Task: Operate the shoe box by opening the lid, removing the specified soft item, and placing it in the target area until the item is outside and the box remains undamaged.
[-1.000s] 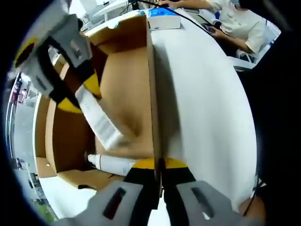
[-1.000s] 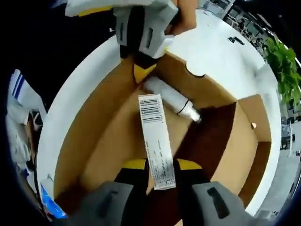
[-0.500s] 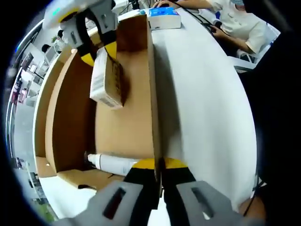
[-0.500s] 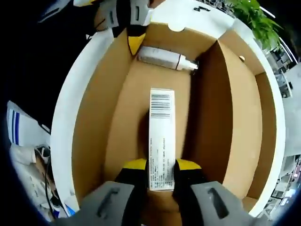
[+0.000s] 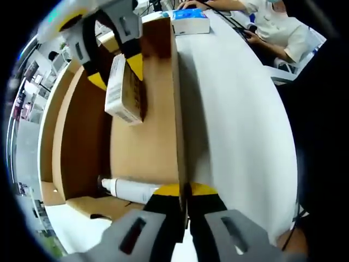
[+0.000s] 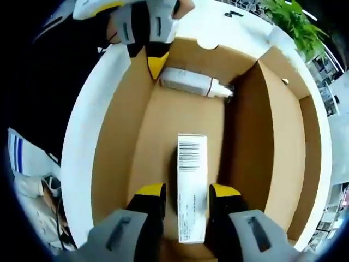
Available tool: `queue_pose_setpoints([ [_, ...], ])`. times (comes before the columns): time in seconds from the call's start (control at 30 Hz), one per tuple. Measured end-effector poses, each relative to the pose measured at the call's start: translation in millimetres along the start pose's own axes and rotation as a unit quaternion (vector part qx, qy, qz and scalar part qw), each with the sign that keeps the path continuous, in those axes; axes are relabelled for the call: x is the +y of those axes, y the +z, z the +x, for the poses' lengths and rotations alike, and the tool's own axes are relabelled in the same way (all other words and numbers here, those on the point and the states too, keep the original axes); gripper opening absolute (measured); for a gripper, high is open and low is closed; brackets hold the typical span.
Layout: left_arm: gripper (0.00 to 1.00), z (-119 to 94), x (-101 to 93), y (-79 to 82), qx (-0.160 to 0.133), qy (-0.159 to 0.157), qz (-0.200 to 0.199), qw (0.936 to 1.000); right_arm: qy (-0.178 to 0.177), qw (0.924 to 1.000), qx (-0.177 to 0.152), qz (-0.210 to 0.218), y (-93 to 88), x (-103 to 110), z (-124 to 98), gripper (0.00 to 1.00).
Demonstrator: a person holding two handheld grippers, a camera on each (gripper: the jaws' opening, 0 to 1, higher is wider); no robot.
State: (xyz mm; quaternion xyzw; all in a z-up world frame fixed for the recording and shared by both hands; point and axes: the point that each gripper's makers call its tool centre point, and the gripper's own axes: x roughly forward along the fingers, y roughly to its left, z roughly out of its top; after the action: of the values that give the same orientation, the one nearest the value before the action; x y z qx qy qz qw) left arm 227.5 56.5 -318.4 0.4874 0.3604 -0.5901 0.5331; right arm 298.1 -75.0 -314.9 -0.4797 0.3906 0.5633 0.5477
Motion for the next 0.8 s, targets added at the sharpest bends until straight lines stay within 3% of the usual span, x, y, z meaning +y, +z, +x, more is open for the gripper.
queue_pose_setpoints([
  [0.1, 0.03, -0.3, -0.2, -0.1, 0.000, 0.000, 0.000, 1.0000, 0.000, 1.0000, 0.006, 0.001, -1.7, -0.2, 3.5, 0.31],
  [0.27, 0.03, -0.5, -0.5, -0.4, 0.000, 0.000, 0.000, 1.0000, -0.006, 0.9997, 0.023, -0.002, -6.1, -3.9, 5.4, 0.21],
  [0.63, 0.03, -0.8, -0.4, -0.5, -0.001, 0.000, 0.001, 1.0000, -0.001, 0.9994, 0.022, -0.027, -4.0, 0.9, 4.4, 0.21],
  [0.8, 0.03, -0.6, 0.2, -0.4, 0.000, 0.000, 0.002, 1.0000, -0.024, 0.9986, 0.044, -0.020, -6.2, -2.9, -3.5, 0.20],
])
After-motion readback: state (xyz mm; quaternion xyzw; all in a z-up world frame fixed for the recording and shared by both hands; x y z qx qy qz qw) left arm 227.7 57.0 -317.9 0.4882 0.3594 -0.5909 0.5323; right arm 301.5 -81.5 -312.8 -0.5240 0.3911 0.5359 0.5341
